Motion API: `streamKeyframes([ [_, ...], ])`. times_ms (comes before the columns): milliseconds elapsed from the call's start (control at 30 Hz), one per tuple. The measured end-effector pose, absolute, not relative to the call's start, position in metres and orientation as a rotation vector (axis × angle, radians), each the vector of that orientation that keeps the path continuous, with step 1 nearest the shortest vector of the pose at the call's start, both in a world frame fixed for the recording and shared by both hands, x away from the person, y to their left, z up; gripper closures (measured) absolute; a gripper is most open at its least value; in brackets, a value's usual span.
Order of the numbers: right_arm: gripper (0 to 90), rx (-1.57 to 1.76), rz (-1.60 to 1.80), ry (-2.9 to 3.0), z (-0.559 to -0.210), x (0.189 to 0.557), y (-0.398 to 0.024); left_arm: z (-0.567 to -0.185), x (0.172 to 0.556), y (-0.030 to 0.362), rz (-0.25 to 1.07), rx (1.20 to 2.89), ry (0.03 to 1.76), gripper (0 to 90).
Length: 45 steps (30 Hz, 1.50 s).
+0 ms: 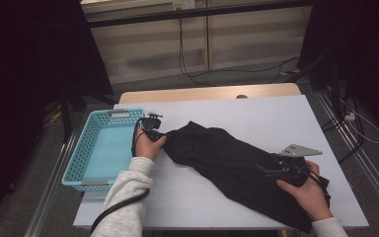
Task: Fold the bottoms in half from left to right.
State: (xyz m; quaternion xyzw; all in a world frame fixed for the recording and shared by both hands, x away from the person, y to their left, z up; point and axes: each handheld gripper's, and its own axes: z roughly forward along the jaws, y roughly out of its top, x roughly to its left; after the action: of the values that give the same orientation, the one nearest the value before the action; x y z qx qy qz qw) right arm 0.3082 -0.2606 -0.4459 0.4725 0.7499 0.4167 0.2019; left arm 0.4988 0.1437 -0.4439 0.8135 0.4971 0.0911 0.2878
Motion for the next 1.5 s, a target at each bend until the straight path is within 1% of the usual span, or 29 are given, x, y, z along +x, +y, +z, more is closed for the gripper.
streamKeyframes([
  [67, 27.2, 1.319, 1.165, 2.093, -0.446, 0.308, -0.261, -0.444, 0.500, 0.143, 0.242, 2.163, 1.336, 77.7],
  [167, 27.1, 1.326, 1.169, 2.088, -0.445, 0.307, -0.263, -0.442, 0.504, 0.143, 0.214, 2.146, 1.364, 87.5],
  [267, 27.1, 1.329, 1.171, 2.079, -0.445, 0.307, -0.265, -0.435, 0.509, 0.147, 0.214, 2.084, 1.377, 87.7],
  [367, 27.0, 1.329, 1.175, 2.076, -0.445, 0.306, -0.266, -0.431, 0.511, 0.149, 0.227, 2.044, 1.380, 83.2],
  [467, 26.9, 1.329, 1.168, 2.080, -0.446, 0.306, -0.267, -0.430, 0.511, 0.151, 0.228, 2.030, 1.384, 74.0],
  [533, 26.9, 1.330, 1.169, 2.080, -0.446, 0.306, -0.267, -0.430, 0.511, 0.152, 0.220, 2.039, 1.394, 75.3],
  [633, 26.9, 1.323, 1.169, 2.086, -0.446, 0.305, -0.265, -0.431, 0.511, 0.155, 0.229, 2.025, 1.406, 74.5],
  [733, 26.8, 1.323, 1.169, 2.089, -0.446, 0.305, -0.264, -0.430, 0.512, 0.155, 0.243, 2.015, 1.402, 64.6],
  [767, 26.8, 1.322, 1.169, 2.090, -0.446, 0.305, -0.264, -0.430, 0.512, 0.154, 0.233, 2.015, 1.399, 64.7],
  [833, 26.8, 1.321, 1.170, 2.088, -0.446, 0.305, -0.265, -0.428, 0.513, 0.153, 0.232, 2.013, 1.389, 61.8],
  [867, 26.8, 1.323, 1.172, 2.087, -0.446, 0.305, -0.265, -0.428, 0.513, 0.153, 0.229, 2.002, 1.386, 58.4],
  [933, 26.8, 1.323, 1.173, 2.085, -0.445, 0.305, -0.266, -0.430, 0.514, 0.151, 0.238, 1.996, 1.382, 47.5],
  [967, 26.8, 1.322, 1.174, 2.086, -0.445, 0.305, -0.265, -0.431, 0.515, 0.151, 0.230, 2.006, 1.382, 45.0],
  [1067, 26.7, 1.315, 1.175, 2.088, -0.444, 0.305, -0.264, -0.435, 0.516, 0.147, 0.260, 2.010, 1.377, 39.7],
  [1367, 26.6, 1.294, 1.178, 2.100, -0.444, 0.305, -0.261, -0.446, 0.519, 0.141, 0.255, 2.039, 1.385, 37.9],
  [1500, 26.5, 1.297, 1.178, 2.101, -0.444, 0.304, -0.261, -0.450, 0.518, 0.139, 0.270, 2.061, 1.388, 40.6],
])
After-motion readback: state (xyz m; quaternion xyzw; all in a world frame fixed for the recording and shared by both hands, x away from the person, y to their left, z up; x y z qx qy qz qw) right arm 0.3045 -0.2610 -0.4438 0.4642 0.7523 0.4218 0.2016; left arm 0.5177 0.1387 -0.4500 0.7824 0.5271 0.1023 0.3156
